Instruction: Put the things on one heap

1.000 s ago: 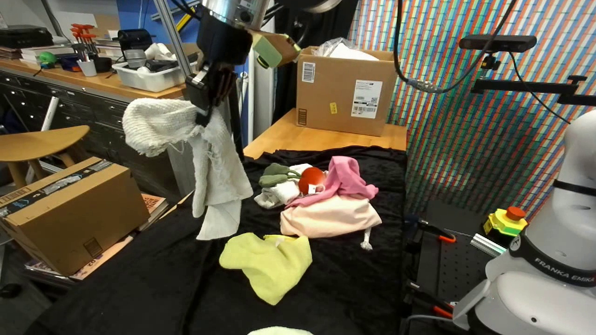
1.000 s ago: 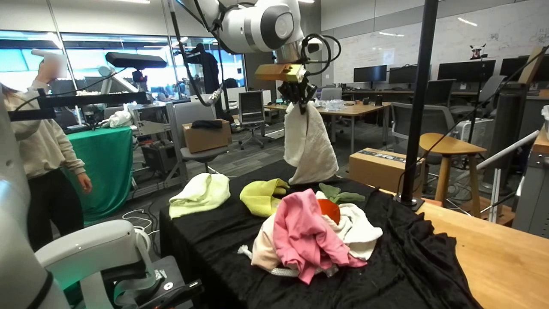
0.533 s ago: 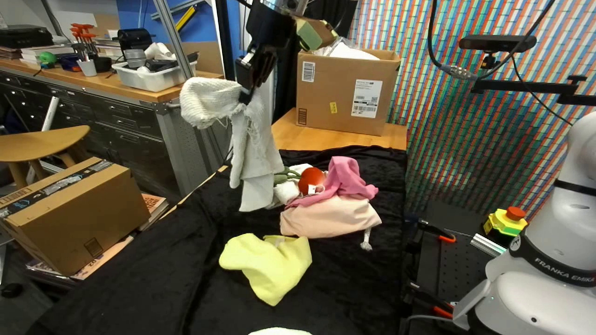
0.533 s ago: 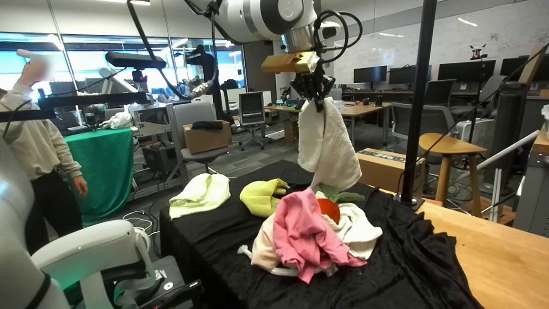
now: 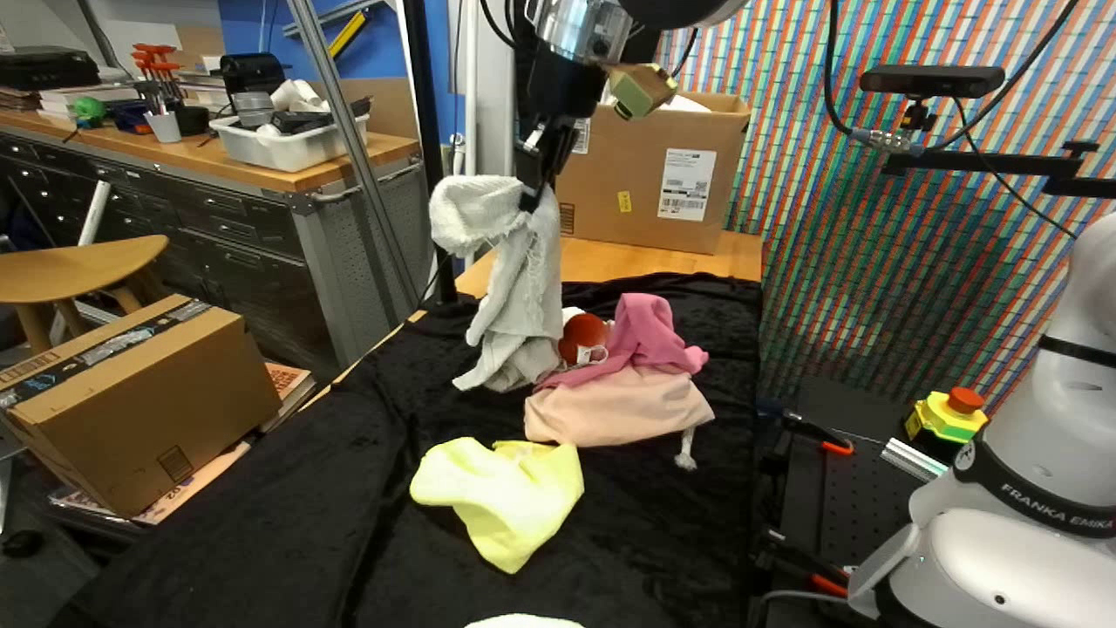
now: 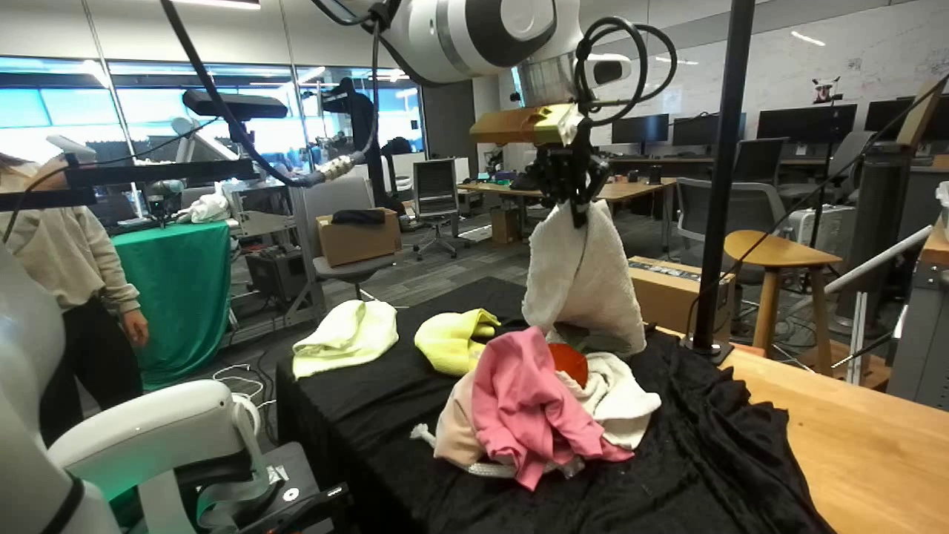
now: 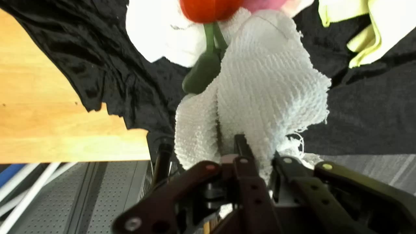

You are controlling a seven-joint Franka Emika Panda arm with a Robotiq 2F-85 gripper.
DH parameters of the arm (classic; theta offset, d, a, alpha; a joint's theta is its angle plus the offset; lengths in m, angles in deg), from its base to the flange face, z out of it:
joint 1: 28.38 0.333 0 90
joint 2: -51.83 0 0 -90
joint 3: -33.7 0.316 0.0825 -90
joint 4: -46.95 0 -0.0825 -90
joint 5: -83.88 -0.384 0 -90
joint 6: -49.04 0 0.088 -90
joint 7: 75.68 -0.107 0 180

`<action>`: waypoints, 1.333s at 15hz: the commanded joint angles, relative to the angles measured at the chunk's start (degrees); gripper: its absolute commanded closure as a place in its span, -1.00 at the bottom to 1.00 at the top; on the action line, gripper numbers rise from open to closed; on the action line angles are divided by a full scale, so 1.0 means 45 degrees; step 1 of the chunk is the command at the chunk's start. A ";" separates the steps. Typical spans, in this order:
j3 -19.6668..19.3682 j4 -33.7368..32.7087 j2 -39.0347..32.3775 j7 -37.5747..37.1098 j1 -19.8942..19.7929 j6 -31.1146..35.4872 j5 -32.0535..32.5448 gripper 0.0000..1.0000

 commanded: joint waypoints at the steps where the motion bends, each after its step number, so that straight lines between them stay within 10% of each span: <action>1: -0.0165 0.0368 -0.0321 0.0640 -0.0176 -0.1028 0.0316 0.89; 14: -0.0060 0.0242 -0.2881 0.0619 -0.0085 -0.2633 0.2517 0.85; 15: -0.0051 0.0228 -0.2842 0.0590 -0.0075 -0.2622 0.2515 0.27; 20: 0.0014 0.0205 -0.2371 0.0785 -0.0113 -0.2522 0.2215 -0.34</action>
